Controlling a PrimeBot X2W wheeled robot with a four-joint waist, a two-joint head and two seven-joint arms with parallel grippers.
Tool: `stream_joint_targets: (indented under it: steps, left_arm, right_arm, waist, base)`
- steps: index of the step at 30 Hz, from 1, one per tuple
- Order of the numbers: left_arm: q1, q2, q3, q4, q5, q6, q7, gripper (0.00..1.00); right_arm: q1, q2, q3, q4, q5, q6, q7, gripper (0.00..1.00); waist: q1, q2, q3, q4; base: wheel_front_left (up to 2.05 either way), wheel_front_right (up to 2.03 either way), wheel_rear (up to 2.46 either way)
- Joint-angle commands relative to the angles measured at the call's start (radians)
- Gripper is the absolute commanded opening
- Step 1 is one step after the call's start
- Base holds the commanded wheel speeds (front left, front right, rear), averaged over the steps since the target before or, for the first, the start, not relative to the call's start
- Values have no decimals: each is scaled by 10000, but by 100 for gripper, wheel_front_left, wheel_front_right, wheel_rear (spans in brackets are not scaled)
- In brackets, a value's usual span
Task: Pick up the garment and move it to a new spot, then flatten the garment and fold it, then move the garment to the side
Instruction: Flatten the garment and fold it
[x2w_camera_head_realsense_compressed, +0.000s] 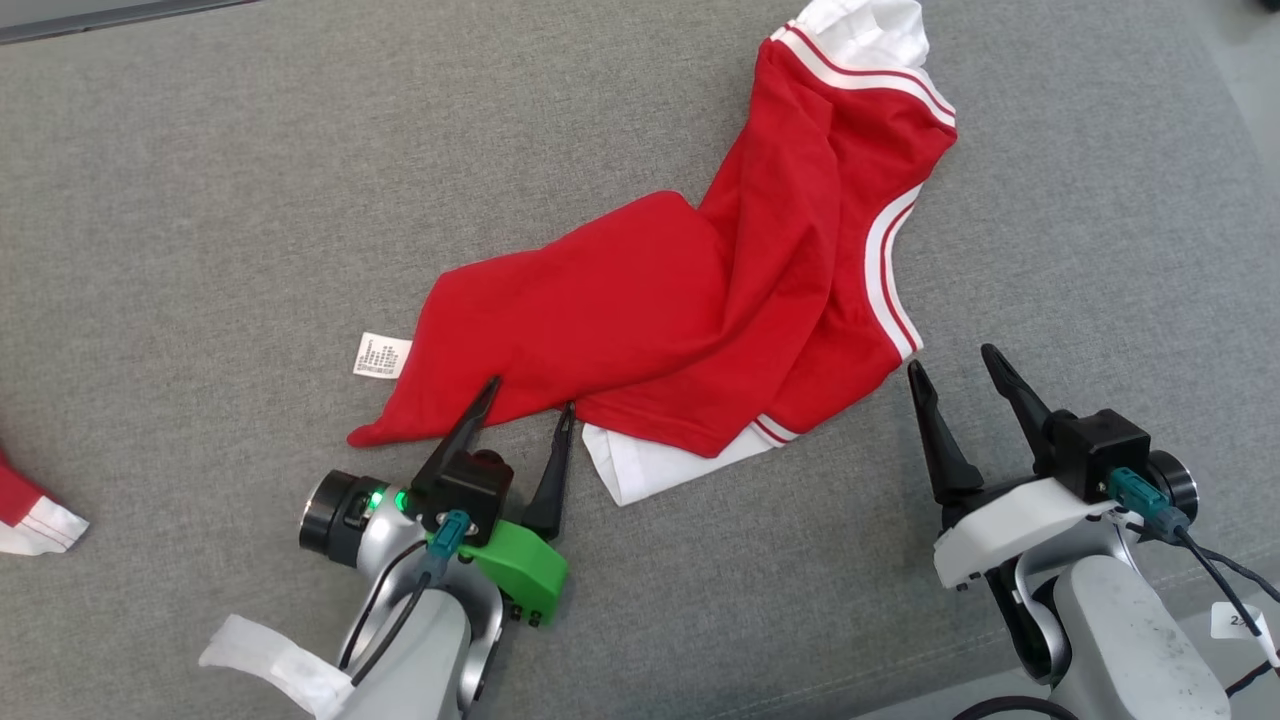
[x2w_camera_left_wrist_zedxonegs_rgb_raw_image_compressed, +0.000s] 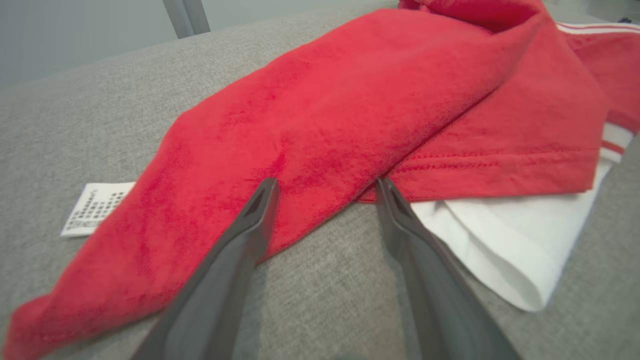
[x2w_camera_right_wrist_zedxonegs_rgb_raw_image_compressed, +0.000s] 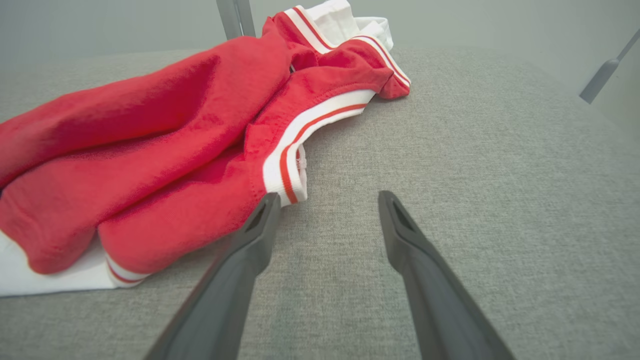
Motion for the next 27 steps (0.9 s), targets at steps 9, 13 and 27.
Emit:
stream_joint_targets:
  steps: [9,13,27]
  left_arm:
    - [-219,47,449,262,-9,44,6,0]
    - [-309,39,526,7,-114,-104,5,0]
    - [-3996,1221,1098,54,684,-877,7,0]
  right_arm:
    - [-66,40,15,-45,43,-14,-15,100]
    - [-62,59,53,-67,33,-14,-15,100]
    - [-408,130,119,-111,245,-14,-15,100]
  waist:
    - [0,0,-5,268]
    - [0,0,-2,353]
    - [0,0,610,249]
  base:
    - [0,0,0]
    - [0,0,0]
    - [0,0,0]
